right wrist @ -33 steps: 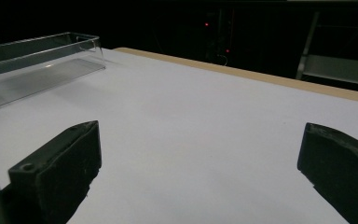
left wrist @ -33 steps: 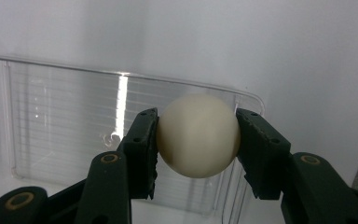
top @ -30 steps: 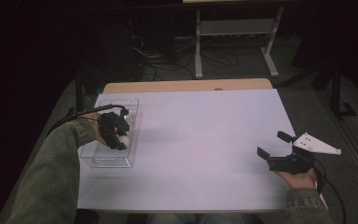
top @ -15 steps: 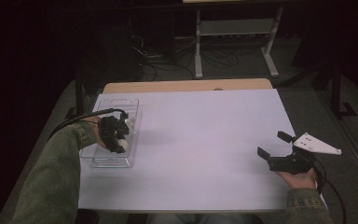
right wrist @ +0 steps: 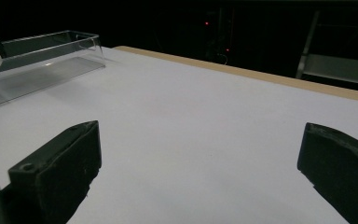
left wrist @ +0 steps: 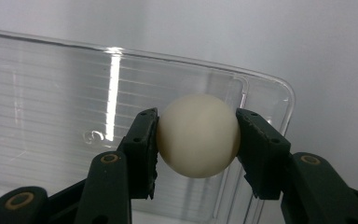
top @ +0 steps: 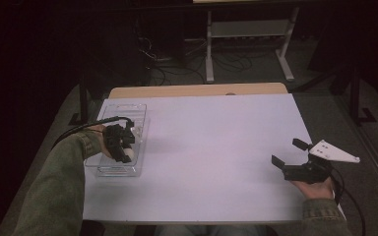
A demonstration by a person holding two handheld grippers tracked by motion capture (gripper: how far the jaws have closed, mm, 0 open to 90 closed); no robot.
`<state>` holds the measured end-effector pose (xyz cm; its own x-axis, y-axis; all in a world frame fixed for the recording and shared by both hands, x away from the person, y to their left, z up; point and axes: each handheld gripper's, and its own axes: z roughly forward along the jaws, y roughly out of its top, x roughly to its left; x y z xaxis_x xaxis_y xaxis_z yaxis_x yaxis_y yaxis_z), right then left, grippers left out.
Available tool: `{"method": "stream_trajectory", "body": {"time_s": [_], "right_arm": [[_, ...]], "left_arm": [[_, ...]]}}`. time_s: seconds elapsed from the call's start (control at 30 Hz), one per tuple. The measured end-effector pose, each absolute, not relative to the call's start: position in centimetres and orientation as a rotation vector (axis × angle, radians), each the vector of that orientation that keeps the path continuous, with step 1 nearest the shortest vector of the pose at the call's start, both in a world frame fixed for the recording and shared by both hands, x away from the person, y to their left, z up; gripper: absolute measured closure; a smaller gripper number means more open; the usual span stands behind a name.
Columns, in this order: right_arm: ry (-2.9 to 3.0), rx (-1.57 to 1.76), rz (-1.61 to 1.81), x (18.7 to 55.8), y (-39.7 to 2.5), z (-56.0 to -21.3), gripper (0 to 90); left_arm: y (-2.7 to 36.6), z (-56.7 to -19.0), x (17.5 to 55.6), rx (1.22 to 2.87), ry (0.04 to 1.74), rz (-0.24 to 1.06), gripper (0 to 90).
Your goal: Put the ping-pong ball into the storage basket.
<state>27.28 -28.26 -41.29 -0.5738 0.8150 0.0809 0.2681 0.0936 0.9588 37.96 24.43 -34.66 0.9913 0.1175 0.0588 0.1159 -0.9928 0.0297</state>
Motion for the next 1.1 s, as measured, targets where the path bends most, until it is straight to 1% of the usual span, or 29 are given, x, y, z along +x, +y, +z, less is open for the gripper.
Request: {"method": "stream_trajectory", "body": {"time_s": [0.27,0.73,1.1], "right_arm": [[1.900,1.058,1.497,27.3,-28.3,-41.3,0.0],[1.910,1.058,1.490,27.3,-28.2,-41.4,0.0],[1.913,1.060,1.487,27.3,-28.2,-41.4,0.0]], "left_arm": [[24.4,-35.7,38.2,3.101,0.173,0.083,51.2],[25.0,-37.3,38.6,3.081,0.223,0.059,51.1],[25.2,-37.9,38.8,3.056,0.251,0.049,50.5]]}}
